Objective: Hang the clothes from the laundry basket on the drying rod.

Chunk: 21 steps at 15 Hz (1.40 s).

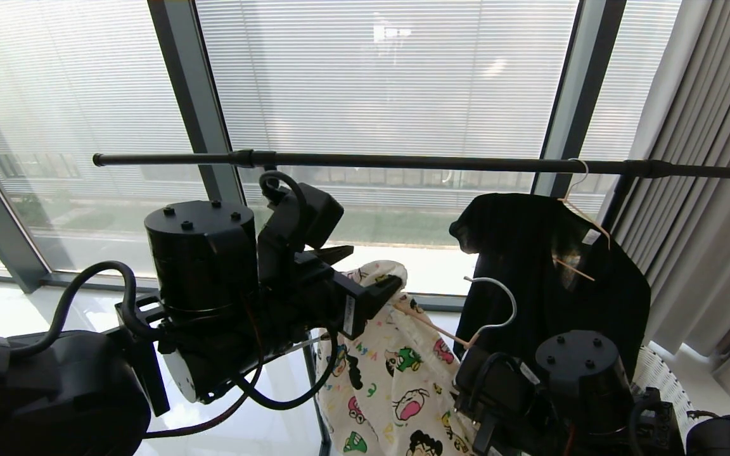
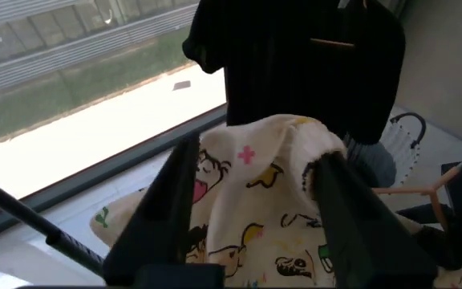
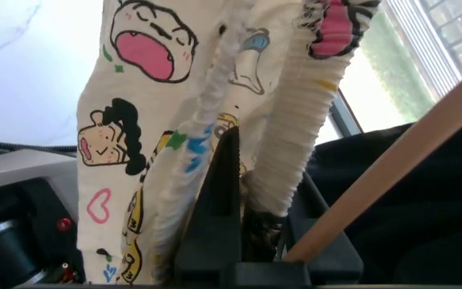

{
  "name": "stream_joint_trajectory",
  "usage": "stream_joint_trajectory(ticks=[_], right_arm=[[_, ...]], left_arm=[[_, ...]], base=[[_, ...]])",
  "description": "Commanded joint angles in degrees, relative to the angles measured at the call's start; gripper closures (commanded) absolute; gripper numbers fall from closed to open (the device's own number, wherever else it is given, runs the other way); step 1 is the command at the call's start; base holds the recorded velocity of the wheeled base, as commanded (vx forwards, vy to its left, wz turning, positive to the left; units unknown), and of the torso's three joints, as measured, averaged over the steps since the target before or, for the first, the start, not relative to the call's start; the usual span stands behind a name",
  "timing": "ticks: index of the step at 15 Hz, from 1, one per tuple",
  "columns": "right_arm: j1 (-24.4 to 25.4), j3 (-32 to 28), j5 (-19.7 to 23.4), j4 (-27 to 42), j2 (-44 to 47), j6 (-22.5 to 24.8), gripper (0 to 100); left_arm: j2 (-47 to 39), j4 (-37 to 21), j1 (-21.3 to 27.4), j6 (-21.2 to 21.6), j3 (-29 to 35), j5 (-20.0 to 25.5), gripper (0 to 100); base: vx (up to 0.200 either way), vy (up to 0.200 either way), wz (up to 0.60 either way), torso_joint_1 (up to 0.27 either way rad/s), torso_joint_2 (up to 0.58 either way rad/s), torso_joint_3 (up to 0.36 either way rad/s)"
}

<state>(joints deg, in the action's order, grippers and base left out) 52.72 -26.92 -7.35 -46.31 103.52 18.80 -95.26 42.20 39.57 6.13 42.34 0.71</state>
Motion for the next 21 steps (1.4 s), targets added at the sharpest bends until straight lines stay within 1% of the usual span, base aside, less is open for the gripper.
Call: stream_joint_trajectory(ticks=[1,2,3,5,7,11,12,13,14,15,16,17,18,19,20,21], right_arm=[[-0.78,0.11,-0.03,-0.18,-0.34,0.01,100],[-1.57,0.11,-0.03,-0.18,-0.78,0.01,100],[-2.63,0.11,-0.03,-0.18,-1.04,0.01,100],[-4.21,0.02,-0.03,-0.18,-1.13,0.01,100],[-5.61,-0.07,-0.03,-0.18,-1.13,-0.08,100],[-5.7,-0.07,0.14,-0.27,-1.13,-0.34,100],[-5.7,-0.07,0.14,-1.15,-1.13,-0.34,100],[-5.7,-0.07,0.67,-2.82,-1.13,-0.34,100],[-5.61,-0.24,2.17,-4.84,-1.04,-0.34,100],[-5.7,-0.42,2.87,-5.72,-1.13,-0.34,100],[-5.53,-0.94,4.54,-7.83,-1.48,-0.25,100],[-5.35,-1.47,5.94,-8.44,-2.1,-0.25,100],[-5.26,-1.91,7.0,-8.53,-2.36,-0.25,100],[-4.74,-3.05,8.14,-8.88,-2.8,-0.25,100],[-4.21,-4.55,8.32,-8.88,-2.71,-0.25,100],[-3.51,-5.69,8.41,-8.88,-2.62,-0.25,100]], left_arm=[[-0.1,-0.02,-1.6,1.95,-2.08,-0.36,0],[0.07,-0.02,-3.62,3.98,-3.75,-0.79,0],[1.13,-0.02,-5.03,4.94,-4.9,-0.79,0],[2.71,0.16,-6.0,4.5,-4.98,-0.53,0],[6.05,0.16,-5.91,3.62,-6.13,-0.18,0],[7.1,0.16,-5.03,3.18,-8.32,0.0,0],[7.02,0.16,-3.62,1.43,-8.59,0.17,0],[6.84,0.16,-1.78,-2.44,-8.76,0.08,0],[6.22,0.07,0.33,-7.27,-9.29,-0.27,0],[5.87,0.07,1.03,-9.12,-9.55,-0.36,0],[4.73,-0.02,2.09,-13.51,-10.35,-2.38,0],[3.06,0.07,2.09,-15.71,-10.52,-4.84,0],[2.36,0.07,2.09,-17.03,-10.43,-6.42,0],[1.57,-0.02,2.18,-20.11,-10.17,-8.53,0],[1.57,0.07,2.53,-21.6,-10.43,-8.79,0],[1.57,-0.02,2.62,-22.22,-10.52,-8.88,0]], base=[[0.0,0.0,0.0,0.0,0.0,0.0],[0.0,0.0,0.0,0.0,0.0,0.0],[0.0,0.0,0.0,0.0,0.0,0.0],[0.0,0.0,0.0,0.0,0.0,0.0],[0.0,0.0,0.0,0.0,0.0,0.0],[0.0,0.0,0.0,0.0,0.0,0.0],[0.0,0.0,0.0,0.0,0.0,0.0],[0.0,0.0,0.0,0.0,0.0,0.0],[0.0,0.0,0.0,0.0,0.0,0.0],[0.0,0.0,0.0,0.0,0.0,0.0],[0.0,0.0,0.0,0.0,0.0,0.0],[0.0,0.0,0.0,0.0,0.0,0.0],[0.0,0.0,0.0,0.0,0.0,0.0],[0.0,0.0,0.0,0.0,0.0,0.0],[0.0,0.0,0.0,0.0,0.0,0.0],[0.0,0.0,0.0,0.0,0.0,0.0]])
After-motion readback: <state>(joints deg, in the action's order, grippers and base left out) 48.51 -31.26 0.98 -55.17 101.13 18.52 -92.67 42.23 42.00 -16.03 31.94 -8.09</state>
